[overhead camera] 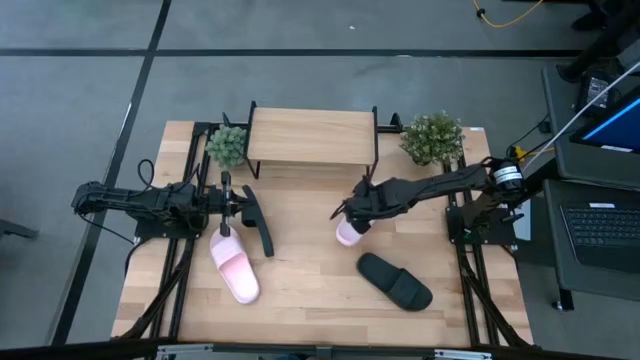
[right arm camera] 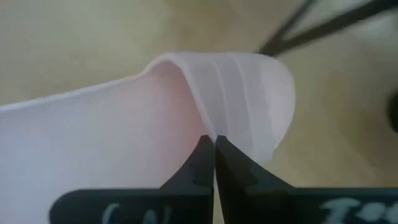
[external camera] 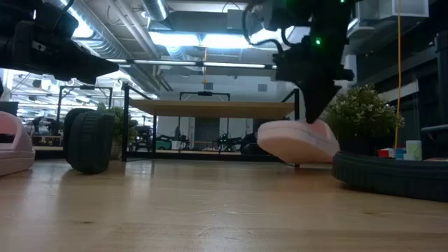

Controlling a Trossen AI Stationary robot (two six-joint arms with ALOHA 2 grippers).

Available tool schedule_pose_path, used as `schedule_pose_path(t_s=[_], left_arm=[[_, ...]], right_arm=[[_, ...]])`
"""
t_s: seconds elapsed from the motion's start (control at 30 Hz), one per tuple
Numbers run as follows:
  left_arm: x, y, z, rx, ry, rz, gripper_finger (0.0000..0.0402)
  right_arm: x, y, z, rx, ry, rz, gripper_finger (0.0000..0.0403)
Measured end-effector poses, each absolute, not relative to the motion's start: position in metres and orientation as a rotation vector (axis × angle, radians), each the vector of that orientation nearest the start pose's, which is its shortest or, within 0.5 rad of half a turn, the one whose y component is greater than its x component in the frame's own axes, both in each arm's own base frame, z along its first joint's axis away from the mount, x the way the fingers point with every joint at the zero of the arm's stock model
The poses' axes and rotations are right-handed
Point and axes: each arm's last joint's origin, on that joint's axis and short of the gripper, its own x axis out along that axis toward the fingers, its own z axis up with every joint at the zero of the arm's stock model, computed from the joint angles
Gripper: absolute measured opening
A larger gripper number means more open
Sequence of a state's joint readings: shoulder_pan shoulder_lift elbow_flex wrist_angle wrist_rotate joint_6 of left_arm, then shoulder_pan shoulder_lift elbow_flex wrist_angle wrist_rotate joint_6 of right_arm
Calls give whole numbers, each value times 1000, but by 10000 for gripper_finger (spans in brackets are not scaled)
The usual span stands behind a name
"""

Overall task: Pick and place slides into the shelf
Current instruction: Put the right pink slipper on the shelf

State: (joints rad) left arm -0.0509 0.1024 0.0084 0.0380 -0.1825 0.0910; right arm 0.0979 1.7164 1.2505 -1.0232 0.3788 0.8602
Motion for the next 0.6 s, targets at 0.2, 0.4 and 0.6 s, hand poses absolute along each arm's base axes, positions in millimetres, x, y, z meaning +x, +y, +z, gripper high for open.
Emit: schedule_pose_path(t_s=[0.2, 0.4, 0.6], left_arm=[[103, 0, 162, 97, 62, 129, 0], [103, 0, 162, 97, 61, 129, 0], [103, 0, 162, 97, 61, 129, 0]], right_arm=[[320, 31, 220, 366, 1202, -691, 3], [328, 40, 230, 314, 1155, -593, 2], [337, 44, 251, 267, 1105, -517, 2]])
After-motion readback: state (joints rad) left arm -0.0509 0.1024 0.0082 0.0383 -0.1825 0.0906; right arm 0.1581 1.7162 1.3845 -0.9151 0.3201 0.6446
